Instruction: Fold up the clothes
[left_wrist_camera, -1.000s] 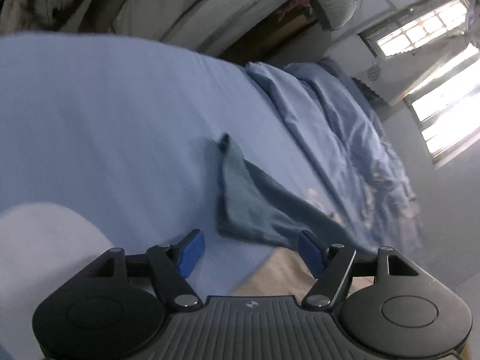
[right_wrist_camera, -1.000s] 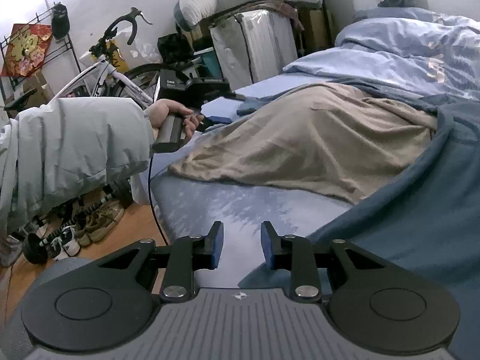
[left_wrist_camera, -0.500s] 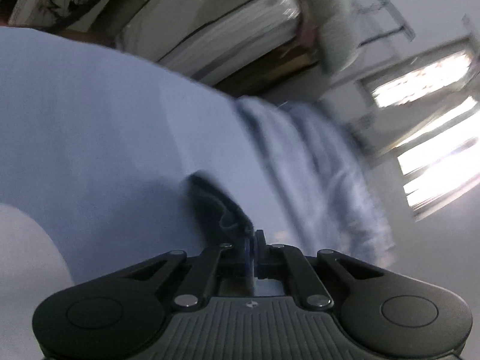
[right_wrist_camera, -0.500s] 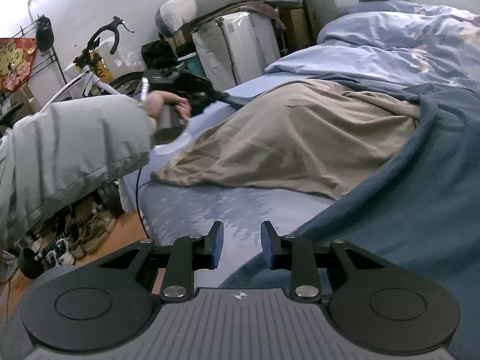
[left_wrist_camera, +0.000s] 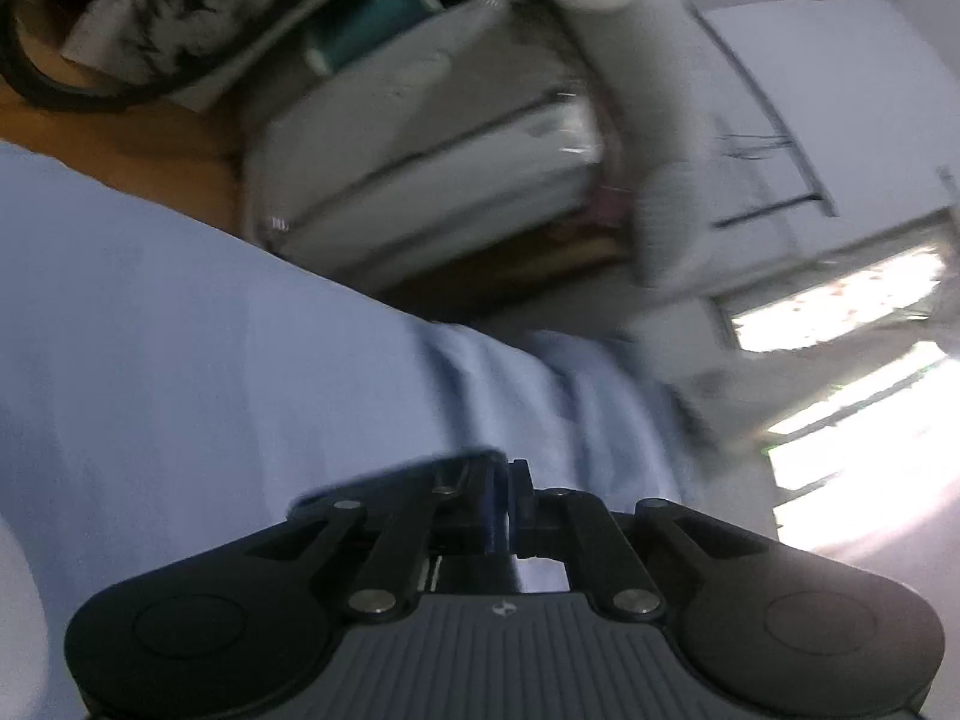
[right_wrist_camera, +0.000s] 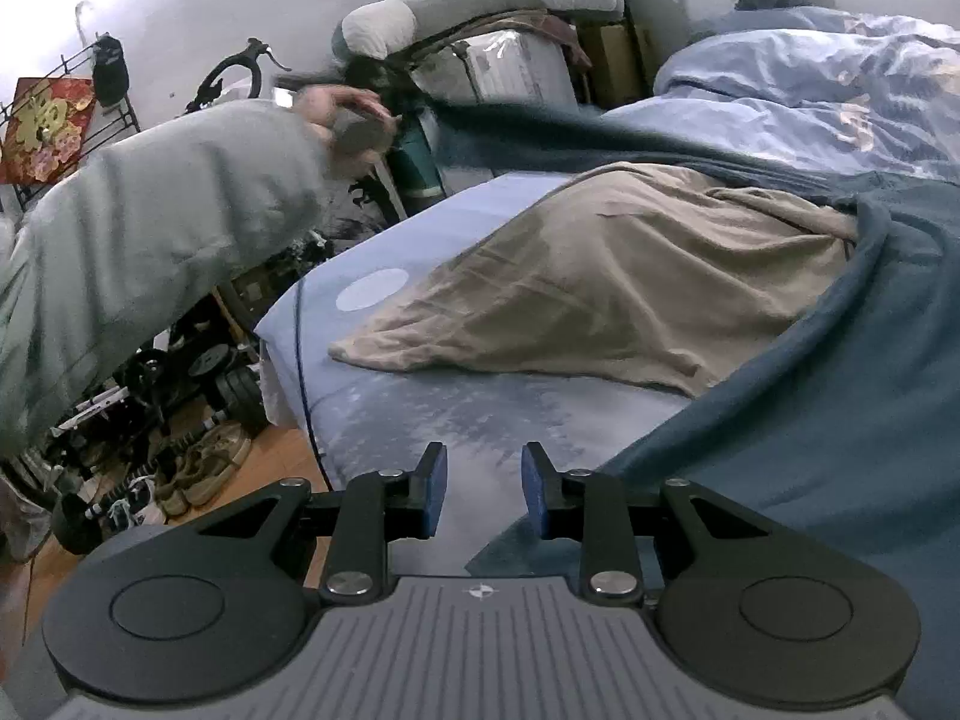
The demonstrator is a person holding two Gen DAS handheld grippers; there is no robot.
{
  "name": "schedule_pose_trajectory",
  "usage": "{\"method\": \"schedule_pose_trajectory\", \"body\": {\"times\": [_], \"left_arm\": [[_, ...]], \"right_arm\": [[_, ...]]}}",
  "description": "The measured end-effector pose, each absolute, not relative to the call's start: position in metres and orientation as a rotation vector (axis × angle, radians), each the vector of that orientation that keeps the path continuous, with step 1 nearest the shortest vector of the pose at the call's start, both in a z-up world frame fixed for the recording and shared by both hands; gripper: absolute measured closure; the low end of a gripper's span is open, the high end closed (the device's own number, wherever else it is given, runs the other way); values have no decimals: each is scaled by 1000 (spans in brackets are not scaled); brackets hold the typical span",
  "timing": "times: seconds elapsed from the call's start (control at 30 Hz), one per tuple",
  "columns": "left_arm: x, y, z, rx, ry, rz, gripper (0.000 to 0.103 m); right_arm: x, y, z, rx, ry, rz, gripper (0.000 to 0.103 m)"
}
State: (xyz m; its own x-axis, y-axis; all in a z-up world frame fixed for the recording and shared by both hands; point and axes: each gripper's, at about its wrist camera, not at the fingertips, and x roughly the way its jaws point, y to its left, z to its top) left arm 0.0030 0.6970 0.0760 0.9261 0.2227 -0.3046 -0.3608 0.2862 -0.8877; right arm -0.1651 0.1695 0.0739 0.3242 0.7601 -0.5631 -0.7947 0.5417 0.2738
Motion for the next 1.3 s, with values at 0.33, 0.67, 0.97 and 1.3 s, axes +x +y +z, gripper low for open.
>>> {"method": "schedule_pose_trajectory", "body": {"times": [0.33,0.67,0.97,1.3], "left_arm": [[-11,713,10,-1225,255,396,42],[27,698,-14,-1135,317,407,41],[22,697,13,-1151,188,381,98],[-6,721,45,-1211,128,402,59]], "right_arm": [[-157,160,75,-37,695,996,74],[-156,164,70,-40,712,1005,74],[-150,162,68,-46,718,984,71],[-155,165,66,-49,719,1005,71]]}}
